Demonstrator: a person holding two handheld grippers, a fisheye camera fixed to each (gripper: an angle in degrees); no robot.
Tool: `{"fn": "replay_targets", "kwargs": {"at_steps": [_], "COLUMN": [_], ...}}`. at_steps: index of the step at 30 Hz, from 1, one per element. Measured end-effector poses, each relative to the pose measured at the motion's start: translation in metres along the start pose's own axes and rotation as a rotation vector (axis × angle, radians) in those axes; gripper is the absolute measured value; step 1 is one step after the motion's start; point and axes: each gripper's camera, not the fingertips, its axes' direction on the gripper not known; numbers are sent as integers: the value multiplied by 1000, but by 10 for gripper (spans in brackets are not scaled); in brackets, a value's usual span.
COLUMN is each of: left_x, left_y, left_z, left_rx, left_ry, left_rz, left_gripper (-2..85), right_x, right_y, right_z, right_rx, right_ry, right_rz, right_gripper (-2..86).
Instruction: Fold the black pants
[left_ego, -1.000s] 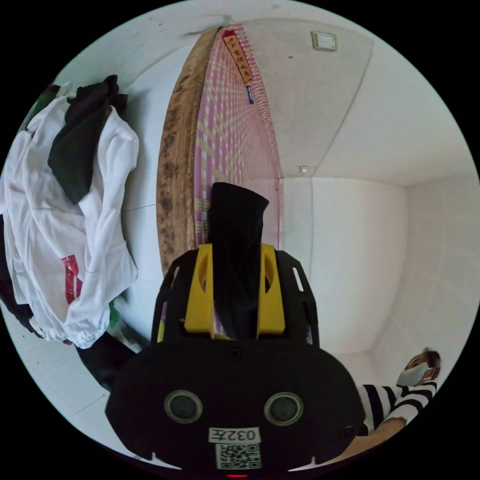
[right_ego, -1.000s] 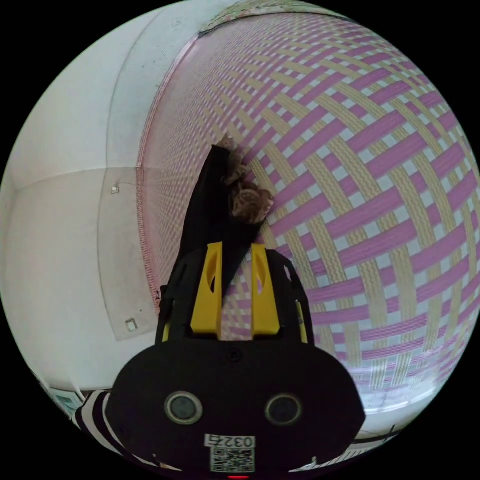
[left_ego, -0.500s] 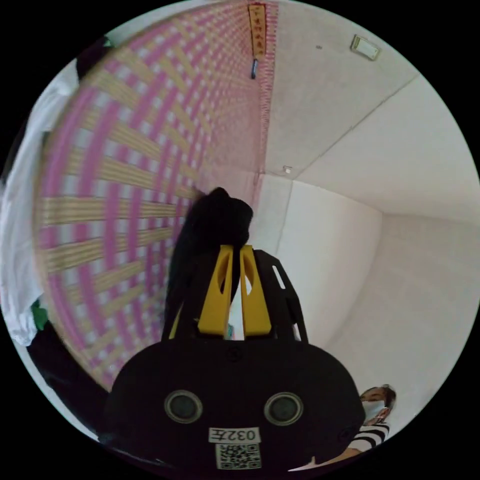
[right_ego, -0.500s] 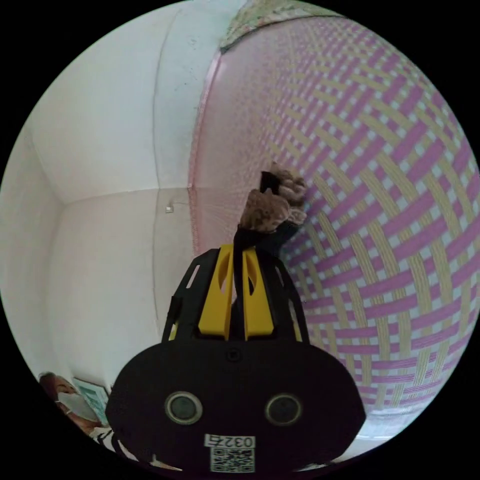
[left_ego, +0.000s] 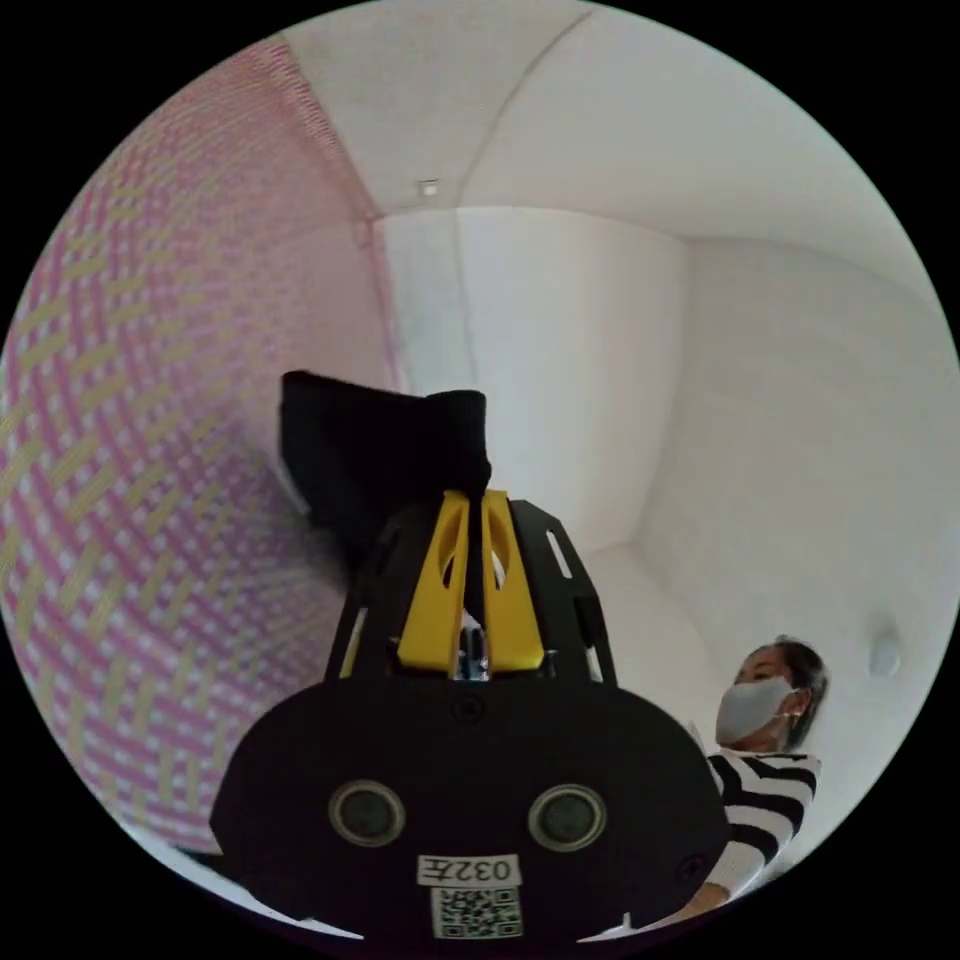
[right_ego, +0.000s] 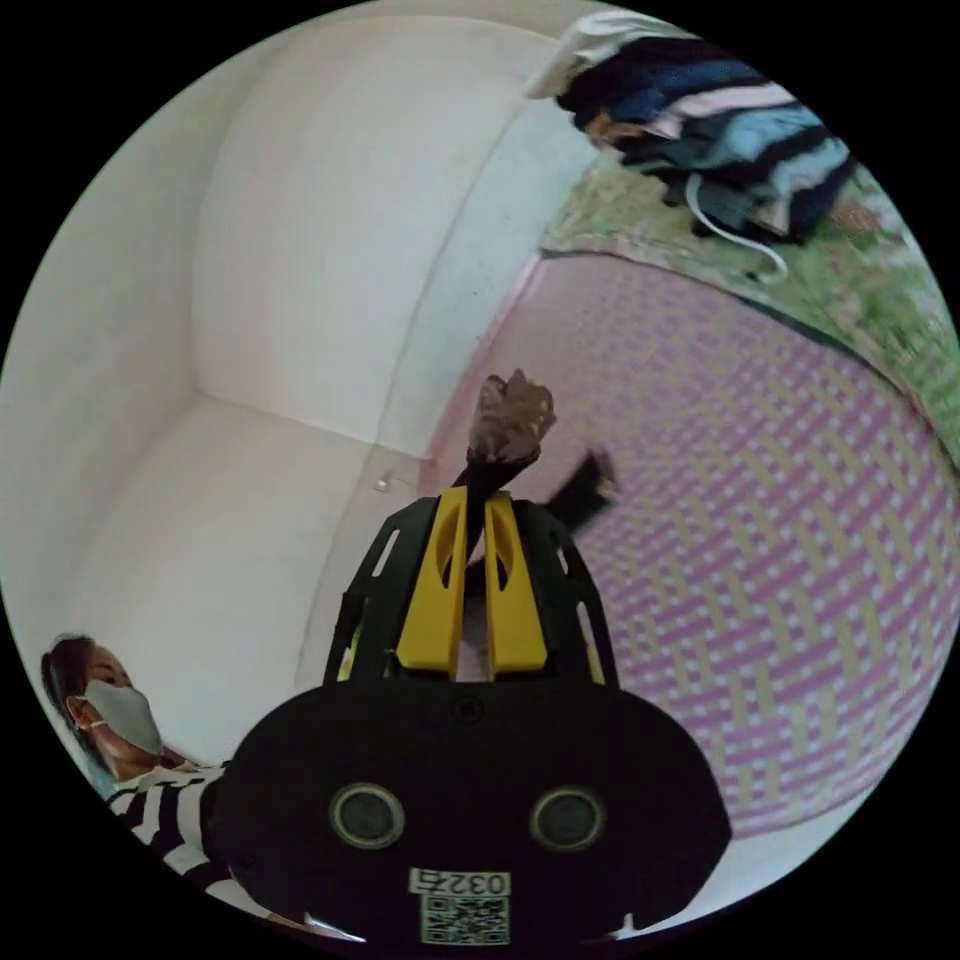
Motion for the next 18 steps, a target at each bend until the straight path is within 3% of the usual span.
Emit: {"fn": "replay_targets", "kwargs": {"at_steps": [3,6,11,15,18], "left_x": [-56,-83,-77,-62,-61], "left_y": [29,51,61,61,63], "left_z": [-16,-18,-23,-23,-28], "left_rx": [-110,-163,-104,-126,-69], "left_ry": [-287,-388,-327,-409,-378], "left_rz": [-276,-373,-361,-316,-350], "left_gripper": [-11,-12,-11,-11,-13], "right_x": [65,106,120,122,131], "right_y": [36,63,88,97,107], "right_z": [-5,-4,-16,-19,-40], "right_rx": [-85,-162,-99,-195,-114], "right_ry": [141,287,227,364,309], "right_rz": [184,282,287,252,291], "right_gripper": [7,9,31,75,87]}}
